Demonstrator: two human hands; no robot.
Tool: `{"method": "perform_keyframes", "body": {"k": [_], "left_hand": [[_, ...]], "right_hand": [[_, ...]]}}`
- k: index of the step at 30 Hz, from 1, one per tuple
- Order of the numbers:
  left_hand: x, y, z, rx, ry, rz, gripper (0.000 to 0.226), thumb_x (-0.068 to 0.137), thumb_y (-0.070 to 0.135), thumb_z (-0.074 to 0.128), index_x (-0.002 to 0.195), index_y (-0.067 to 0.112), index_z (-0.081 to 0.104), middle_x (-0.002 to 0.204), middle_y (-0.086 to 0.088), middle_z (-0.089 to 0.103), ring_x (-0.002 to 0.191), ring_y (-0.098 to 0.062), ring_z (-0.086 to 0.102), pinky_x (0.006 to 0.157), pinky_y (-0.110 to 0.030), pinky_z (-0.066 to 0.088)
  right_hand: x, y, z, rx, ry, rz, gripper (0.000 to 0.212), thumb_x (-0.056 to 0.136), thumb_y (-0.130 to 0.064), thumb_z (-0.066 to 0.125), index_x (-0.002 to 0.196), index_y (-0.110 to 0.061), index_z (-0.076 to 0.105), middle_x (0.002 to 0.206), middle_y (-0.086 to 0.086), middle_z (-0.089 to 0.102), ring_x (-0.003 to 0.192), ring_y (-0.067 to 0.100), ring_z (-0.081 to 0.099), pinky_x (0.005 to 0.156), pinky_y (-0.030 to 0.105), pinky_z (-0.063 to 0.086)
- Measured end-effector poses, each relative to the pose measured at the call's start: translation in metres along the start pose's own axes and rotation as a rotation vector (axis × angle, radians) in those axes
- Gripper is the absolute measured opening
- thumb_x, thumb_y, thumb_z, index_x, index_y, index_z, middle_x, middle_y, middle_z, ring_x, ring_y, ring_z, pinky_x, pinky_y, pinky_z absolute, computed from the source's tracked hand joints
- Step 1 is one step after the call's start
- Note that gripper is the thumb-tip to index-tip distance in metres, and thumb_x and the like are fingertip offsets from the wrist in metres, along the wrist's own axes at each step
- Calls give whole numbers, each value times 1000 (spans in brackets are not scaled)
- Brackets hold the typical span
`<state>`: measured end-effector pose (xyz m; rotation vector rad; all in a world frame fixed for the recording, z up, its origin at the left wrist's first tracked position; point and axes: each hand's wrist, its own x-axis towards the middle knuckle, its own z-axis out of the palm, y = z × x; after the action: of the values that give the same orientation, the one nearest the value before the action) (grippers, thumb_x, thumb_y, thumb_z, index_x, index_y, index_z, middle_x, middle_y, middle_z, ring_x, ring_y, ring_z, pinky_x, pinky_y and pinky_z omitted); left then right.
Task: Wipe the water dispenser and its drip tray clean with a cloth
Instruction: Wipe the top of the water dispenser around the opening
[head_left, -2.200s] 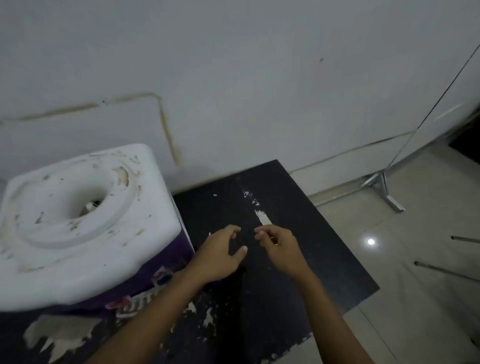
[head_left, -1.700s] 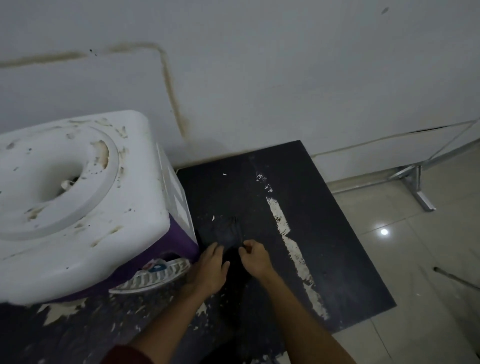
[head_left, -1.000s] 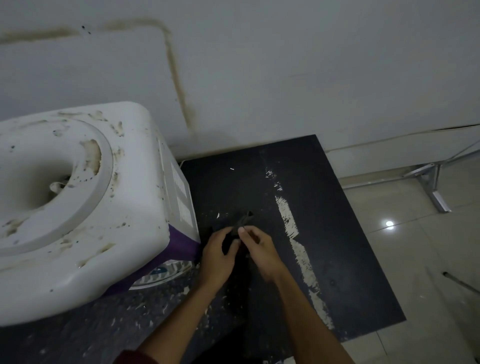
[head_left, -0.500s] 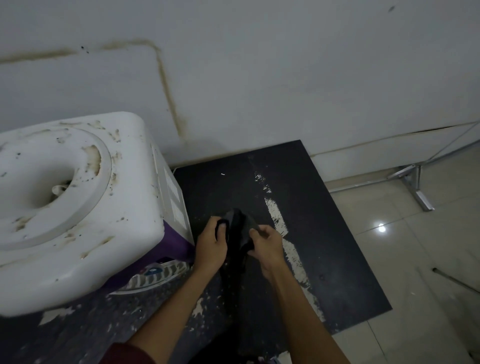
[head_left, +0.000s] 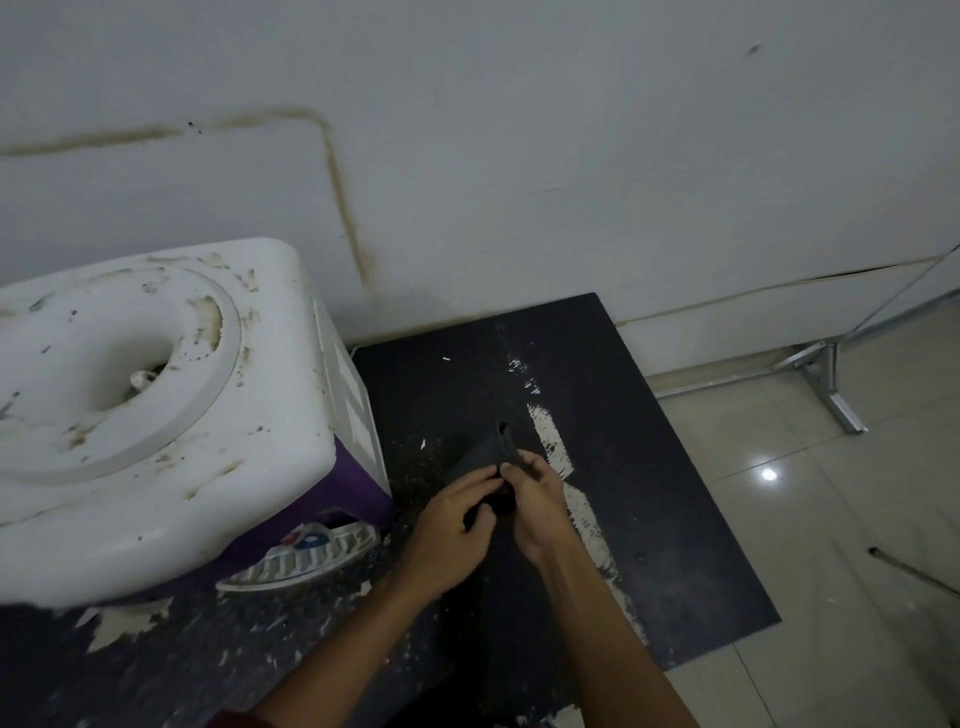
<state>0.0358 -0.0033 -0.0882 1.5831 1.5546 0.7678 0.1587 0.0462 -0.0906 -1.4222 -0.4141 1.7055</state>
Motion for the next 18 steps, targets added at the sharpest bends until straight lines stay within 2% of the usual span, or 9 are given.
{"method": "perform_keyframes", "body": {"k": [2, 3, 5, 6, 8, 10, 13, 15, 18], "left_hand": [[0, 2, 2, -214, 214, -250, 27, 101, 17, 51, 122, 26, 64, 131, 5, 59, 118, -6, 56, 96, -15, 45], [2, 4, 0, -337, 273, -443, 22, 103, 28, 50, 120, 26, 63, 128, 1, 61, 112, -10, 59, 94, -22, 48], [11, 9, -6, -652, 189, -784, 50, 98, 62, 43, 123, 22, 61, 126, -4, 66, 111, -19, 62, 100, -39, 50], [14, 8, -10, -838, 85, -868, 68, 92, 76, 39, 124, 20, 61, 125, -5, 68, 115, -23, 62, 103, -43, 47], [19, 15, -17, -1140, -38, -854, 77, 87, 81, 42, 126, 18, 63, 126, -8, 70, 121, -27, 62, 106, -44, 44], [22, 28, -21, -1224, 7, -766, 53, 96, 55, 56, 126, 12, 64, 124, -11, 71, 118, -28, 65, 104, -43, 48], [26, 38, -21, -1029, 108, -635, 35, 95, 23, 65, 126, 8, 63, 121, -11, 72, 110, -24, 70, 93, -40, 56], [25, 42, -22, -901, 95, -586, 32, 95, 19, 66, 126, 11, 61, 118, -7, 73, 106, -19, 71, 91, -35, 57], [23, 51, -23, -897, 22, -529, 27, 97, 14, 62, 124, 18, 60, 119, -3, 73, 106, -15, 70, 87, -28, 56]], "right_hand": [[-2, -8, -5, 105, -47, 12, 19, 94, 10, 48, 100, -4, 60, 96, 18, 69, 85, 25, 66, 77, 36, 57], [-3, -13, -9, 169, -95, 26, 19, 94, 10, 48, 102, -3, 59, 99, 19, 69, 87, 25, 66, 78, 37, 57], [-6, -19, -18, 278, -219, 50, 27, 91, 7, 52, 116, -2, 57, 112, 22, 66, 100, 29, 64, 87, 40, 55], [-6, -21, -22, 316, -280, 54, 36, 89, 5, 56, 124, -1, 55, 119, 23, 63, 107, 30, 61, 93, 41, 53], [-9, -26, -30, 339, -379, 61, 49, 83, 2, 60, 132, 3, 53, 125, 25, 59, 113, 32, 58, 100, 40, 49], [-13, -32, -38, 261, -428, 55, 46, 82, -1, 61, 128, 4, 58, 123, 24, 63, 113, 32, 59, 101, 41, 48], [-19, -42, -46, 33, -383, 18, 37, 87, -13, 72, 120, 3, 66, 120, 23, 67, 113, 33, 64, 98, 42, 50], [-20, -46, -50, -87, -333, 17, 45, 81, -24, 78, 116, 3, 68, 119, 22, 69, 115, 32, 65, 99, 41, 51], [-23, -51, -49, -201, -300, 23, 48, 87, -35, 74, 115, 3, 69, 116, 19, 71, 114, 30, 66, 103, 43, 50]]}}
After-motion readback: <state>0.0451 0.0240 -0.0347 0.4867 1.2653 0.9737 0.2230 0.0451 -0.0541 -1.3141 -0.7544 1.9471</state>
